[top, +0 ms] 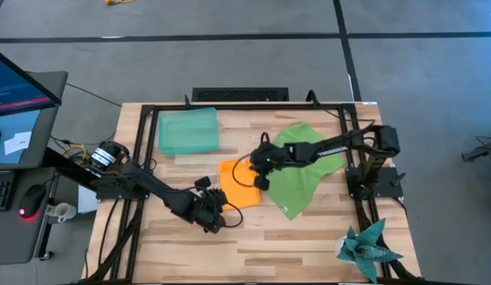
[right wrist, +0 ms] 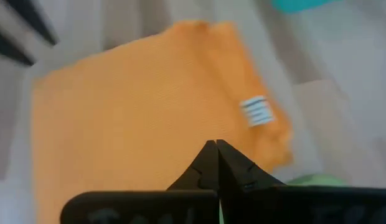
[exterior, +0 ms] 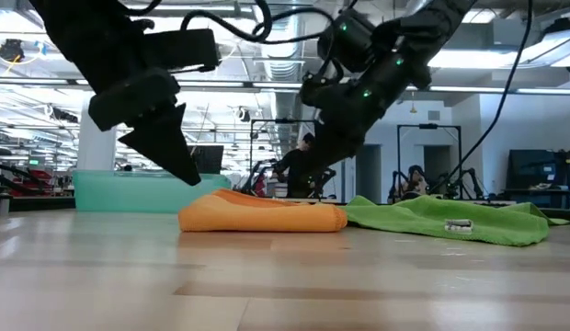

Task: Roll microfiber towels into tight, uniform cylinder then place into a basket
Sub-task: Roll the yellow microfiber cloth

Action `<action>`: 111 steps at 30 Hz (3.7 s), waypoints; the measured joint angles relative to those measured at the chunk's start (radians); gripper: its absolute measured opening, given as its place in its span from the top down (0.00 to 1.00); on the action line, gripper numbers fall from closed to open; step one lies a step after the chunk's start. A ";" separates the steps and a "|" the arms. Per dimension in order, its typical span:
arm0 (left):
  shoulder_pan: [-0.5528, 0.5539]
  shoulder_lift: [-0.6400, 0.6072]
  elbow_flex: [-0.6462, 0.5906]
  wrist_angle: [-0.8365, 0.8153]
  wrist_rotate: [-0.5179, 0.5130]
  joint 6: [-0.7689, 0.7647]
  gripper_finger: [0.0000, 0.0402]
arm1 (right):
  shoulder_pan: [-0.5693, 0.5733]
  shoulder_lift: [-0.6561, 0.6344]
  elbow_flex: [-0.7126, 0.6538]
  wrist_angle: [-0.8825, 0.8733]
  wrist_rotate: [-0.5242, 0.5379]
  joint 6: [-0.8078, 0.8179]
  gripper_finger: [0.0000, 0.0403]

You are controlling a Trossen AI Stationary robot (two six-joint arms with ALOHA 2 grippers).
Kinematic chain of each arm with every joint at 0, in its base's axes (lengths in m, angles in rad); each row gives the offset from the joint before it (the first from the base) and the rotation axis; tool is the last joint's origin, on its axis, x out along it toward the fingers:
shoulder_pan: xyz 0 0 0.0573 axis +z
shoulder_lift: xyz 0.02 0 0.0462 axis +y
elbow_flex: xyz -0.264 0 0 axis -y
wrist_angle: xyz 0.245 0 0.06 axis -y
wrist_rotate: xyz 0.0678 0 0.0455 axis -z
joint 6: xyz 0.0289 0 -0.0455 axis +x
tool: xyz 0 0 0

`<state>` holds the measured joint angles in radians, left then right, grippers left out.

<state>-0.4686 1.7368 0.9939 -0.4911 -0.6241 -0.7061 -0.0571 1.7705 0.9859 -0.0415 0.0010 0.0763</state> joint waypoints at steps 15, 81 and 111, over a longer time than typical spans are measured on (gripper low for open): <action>0.021 0.033 -0.054 0.139 0.059 -0.014 0.74 | 0.106 0.000 0.000 -0.075 -0.002 -0.023 0.97; 0.462 -0.116 -0.280 0.284 0.227 0.241 0.74 | 0.294 0.052 0.000 0.079 0.082 0.074 0.97; 0.461 -0.116 -0.280 0.317 0.195 0.223 0.74 | 0.303 0.165 0.004 0.079 0.089 0.134 0.97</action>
<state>-0.0075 1.6211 0.7143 -0.1738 -0.4289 -0.4835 0.2462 1.9353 0.9902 0.0376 0.0902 0.2106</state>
